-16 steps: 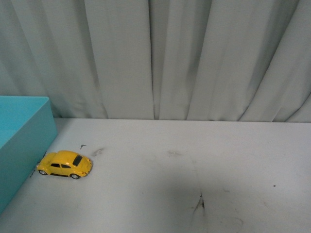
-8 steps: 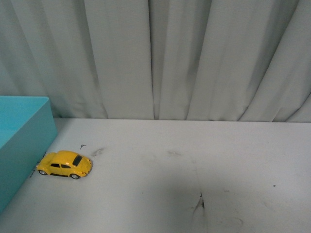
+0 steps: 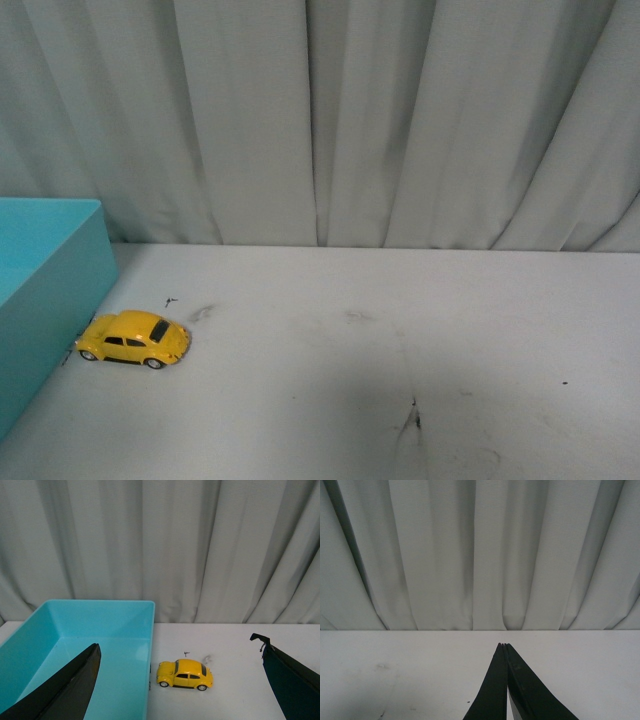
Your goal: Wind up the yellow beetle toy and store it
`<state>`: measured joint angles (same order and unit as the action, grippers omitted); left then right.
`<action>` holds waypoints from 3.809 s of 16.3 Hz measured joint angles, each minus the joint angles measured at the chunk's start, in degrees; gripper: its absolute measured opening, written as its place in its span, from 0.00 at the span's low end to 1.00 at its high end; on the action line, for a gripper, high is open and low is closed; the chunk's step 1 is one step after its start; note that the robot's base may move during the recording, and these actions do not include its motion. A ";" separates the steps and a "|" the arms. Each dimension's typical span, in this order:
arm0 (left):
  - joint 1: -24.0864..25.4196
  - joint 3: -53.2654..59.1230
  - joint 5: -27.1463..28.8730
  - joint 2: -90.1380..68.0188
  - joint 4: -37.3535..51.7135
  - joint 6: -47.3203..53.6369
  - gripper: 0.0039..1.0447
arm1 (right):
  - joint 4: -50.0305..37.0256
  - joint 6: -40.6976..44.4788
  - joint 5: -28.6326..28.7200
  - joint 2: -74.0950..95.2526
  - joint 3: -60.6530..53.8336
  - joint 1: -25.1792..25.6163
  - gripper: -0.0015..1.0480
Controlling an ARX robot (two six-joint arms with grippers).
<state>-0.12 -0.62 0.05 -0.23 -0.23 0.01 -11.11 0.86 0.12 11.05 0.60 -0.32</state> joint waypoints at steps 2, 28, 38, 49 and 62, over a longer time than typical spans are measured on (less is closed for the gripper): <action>0.00 0.00 -0.02 0.00 0.00 0.00 0.94 | 2.95 -0.02 -0.02 -2.25 0.02 0.00 0.02; -2.62 -55.87 -15.08 -91.10 9.46 10.91 0.94 | 11.37 -0.22 -0.13 -10.86 0.00 0.07 0.94; -9.68 -73.83 -3.76 -110.90 -33.66 69.68 0.94 | 11.37 -0.22 -0.13 -10.86 0.00 0.07 0.94; -9.57 -82.42 6.38 -124.91 -37.24 73.77 0.94 | 11.37 -0.22 -0.13 -10.86 0.00 0.07 0.94; -8.81 -84.59 -2.40 -127.47 -40.26 79.78 0.38 | 11.34 -0.22 -0.13 -10.86 0.00 0.07 0.94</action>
<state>-8.93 -85.21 -2.35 -127.70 -40.49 79.79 0.23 0.64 -0.01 0.19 0.60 -0.25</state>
